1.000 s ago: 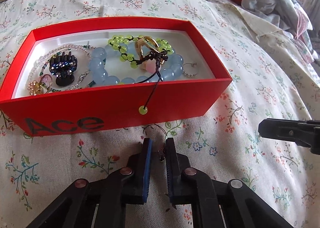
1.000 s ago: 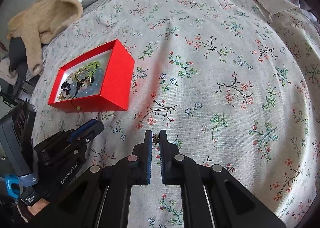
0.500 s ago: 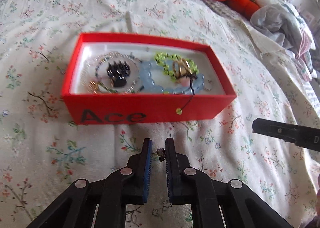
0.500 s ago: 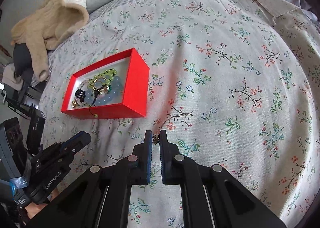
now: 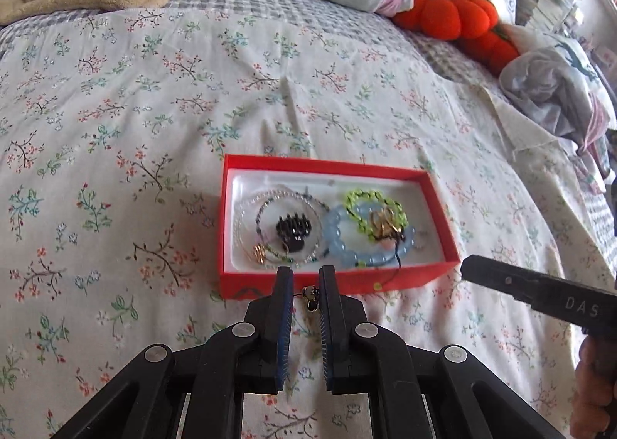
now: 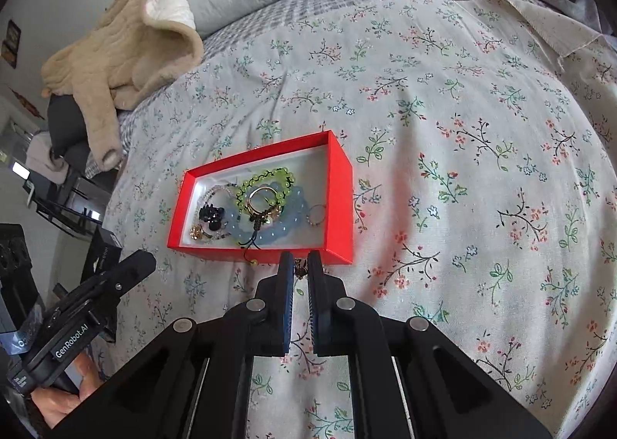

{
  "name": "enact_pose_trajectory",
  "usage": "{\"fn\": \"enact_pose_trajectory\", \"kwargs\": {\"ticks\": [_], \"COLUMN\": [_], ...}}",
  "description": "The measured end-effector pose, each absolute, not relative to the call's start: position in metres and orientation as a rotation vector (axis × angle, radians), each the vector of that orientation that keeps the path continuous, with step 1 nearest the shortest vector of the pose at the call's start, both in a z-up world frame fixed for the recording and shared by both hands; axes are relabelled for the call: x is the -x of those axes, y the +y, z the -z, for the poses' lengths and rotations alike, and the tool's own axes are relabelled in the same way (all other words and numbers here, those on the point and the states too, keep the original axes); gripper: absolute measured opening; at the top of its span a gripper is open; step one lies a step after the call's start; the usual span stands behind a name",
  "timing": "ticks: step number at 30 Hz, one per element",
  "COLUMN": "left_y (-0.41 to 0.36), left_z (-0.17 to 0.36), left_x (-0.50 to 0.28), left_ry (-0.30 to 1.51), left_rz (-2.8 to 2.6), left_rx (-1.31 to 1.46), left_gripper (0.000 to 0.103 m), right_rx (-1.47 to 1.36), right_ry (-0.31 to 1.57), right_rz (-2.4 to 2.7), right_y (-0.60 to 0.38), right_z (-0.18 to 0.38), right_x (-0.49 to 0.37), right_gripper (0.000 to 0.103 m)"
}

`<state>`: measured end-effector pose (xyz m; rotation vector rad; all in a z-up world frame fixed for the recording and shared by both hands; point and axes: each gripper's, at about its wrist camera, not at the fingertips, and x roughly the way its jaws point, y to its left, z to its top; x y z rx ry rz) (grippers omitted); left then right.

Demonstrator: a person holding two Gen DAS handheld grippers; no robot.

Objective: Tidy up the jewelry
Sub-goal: 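Lower both studs into the red box and open both tools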

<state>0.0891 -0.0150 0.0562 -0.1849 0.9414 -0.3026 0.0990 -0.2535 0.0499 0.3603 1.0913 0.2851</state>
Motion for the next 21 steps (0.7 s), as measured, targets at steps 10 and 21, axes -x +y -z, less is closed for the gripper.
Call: {"fn": "enact_pose_trajectory", "kwargs": {"ticks": [10, 21], "left_y": [-0.004, -0.003], "left_z": [-0.033, -0.017], "left_x": [-0.131, -0.153], "left_ry": [1.005, 1.016], "left_rz": [0.241, 0.22], "left_rx": [0.228, 0.299], "left_gripper": [0.008, 0.008], "right_rx": [-0.398, -0.401], "right_ry": [1.096, 1.099], "right_rz": [-0.292, -0.295], "right_y": [-0.245, -0.237], "right_z": [-0.044, -0.043], "right_x": [-0.125, -0.147], "right_gripper": [0.007, 0.007]}}
